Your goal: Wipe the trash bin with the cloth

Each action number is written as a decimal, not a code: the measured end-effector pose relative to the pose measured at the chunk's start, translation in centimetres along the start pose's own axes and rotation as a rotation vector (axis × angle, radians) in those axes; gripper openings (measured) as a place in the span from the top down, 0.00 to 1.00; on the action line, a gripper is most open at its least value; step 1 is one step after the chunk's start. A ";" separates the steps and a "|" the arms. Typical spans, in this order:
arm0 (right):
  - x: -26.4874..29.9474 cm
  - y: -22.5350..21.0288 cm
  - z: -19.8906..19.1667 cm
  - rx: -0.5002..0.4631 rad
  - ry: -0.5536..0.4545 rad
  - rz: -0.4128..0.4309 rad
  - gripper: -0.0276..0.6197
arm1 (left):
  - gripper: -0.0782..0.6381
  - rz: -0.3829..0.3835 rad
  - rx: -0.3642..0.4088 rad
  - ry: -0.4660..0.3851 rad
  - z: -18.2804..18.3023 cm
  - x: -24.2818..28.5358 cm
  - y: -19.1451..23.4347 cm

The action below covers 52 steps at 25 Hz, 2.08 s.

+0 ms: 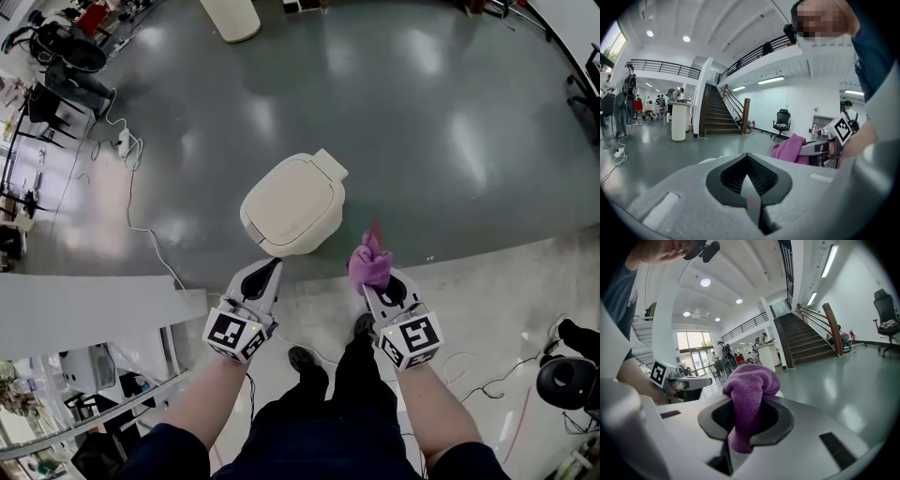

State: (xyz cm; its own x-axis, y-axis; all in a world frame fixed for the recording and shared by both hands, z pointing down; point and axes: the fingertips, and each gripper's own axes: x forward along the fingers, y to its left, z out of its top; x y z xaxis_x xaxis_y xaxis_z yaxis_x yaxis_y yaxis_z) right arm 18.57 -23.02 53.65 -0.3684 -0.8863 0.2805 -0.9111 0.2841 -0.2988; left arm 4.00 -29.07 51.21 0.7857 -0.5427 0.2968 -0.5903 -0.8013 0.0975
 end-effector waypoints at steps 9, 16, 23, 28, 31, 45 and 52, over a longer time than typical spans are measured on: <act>7.0 -3.8 -4.9 0.037 0.014 -0.057 0.84 | 0.91 0.042 0.021 0.113 -8.1 5.1 5.0; 11.0 -5.9 -9.2 0.062 0.036 -0.111 0.84 | 0.91 0.037 0.034 0.150 -12.1 6.7 7.4; 15.6 -9.2 -14.4 0.094 0.093 -0.170 0.84 | 0.91 0.043 0.064 0.231 -15.5 7.9 8.8; 18.9 -10.8 -16.9 0.100 0.117 -0.181 0.84 | 0.91 0.043 0.070 0.238 -16.4 8.2 9.4; 20.9 -11.0 -17.8 0.100 0.112 -0.166 0.84 | 0.91 0.031 0.078 0.216 -16.5 8.2 9.3; 27.0 -14.9 -29.8 0.202 0.206 -0.212 0.84 | 0.91 0.019 0.045 0.133 -16.7 8.3 9.6; 29.2 -16.4 -36.9 0.237 0.275 -0.249 0.84 | 0.91 0.015 0.042 0.045 -16.7 8.1 9.7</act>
State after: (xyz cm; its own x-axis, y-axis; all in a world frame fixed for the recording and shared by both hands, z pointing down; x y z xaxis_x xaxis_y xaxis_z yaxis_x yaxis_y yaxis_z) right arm 15.89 -40.09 100.38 -0.2074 -0.7780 0.5931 -0.9224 -0.0464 -0.3834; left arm 1.51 -37.05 70.44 0.7671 -0.5437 0.3405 -0.5930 -0.8035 0.0529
